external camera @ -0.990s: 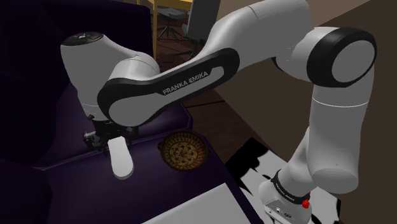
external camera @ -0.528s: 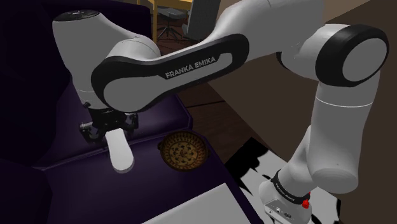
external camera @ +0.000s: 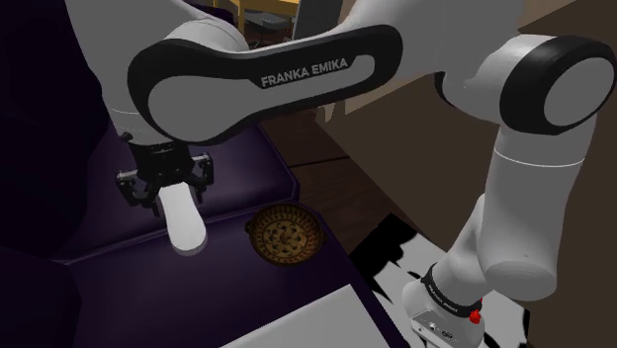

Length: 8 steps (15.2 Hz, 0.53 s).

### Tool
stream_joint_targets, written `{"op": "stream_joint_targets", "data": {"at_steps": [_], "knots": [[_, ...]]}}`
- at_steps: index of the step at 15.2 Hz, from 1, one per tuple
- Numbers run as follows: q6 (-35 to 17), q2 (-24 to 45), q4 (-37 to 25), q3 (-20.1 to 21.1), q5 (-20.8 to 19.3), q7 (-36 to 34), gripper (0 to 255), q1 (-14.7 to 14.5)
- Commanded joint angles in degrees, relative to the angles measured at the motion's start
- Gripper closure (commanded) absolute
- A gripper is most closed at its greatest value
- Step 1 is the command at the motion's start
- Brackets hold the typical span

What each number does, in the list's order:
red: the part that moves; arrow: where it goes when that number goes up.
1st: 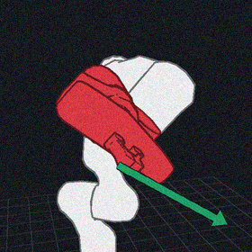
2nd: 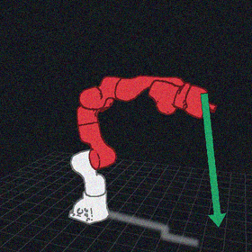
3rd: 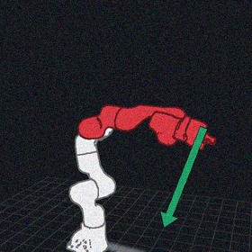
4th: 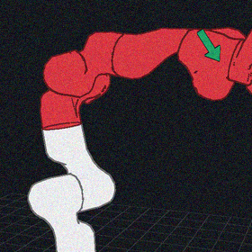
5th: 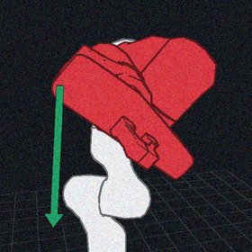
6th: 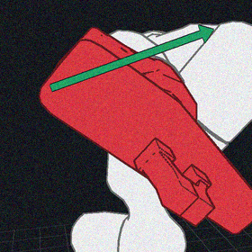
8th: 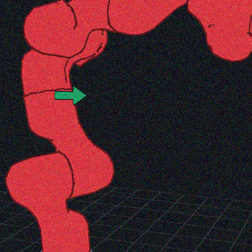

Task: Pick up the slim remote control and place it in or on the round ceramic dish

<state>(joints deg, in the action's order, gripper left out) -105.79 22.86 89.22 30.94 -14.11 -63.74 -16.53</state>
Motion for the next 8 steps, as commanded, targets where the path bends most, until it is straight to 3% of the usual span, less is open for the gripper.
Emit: {"op": "stream_joint_targets", "data": {"at_steps": [1, 2, 8], "knots": [[1.41, -0.32, -1.15, 0.1, 0.22, 0.25, 255, -0.01], [2.09, -0.43, -1.75, 0.14, 0.31, 0.34, 255, -0.04], [-4.03, -16.64, 18.07, 1.11, 8.24, 5.82, 255, 6.48]]}}
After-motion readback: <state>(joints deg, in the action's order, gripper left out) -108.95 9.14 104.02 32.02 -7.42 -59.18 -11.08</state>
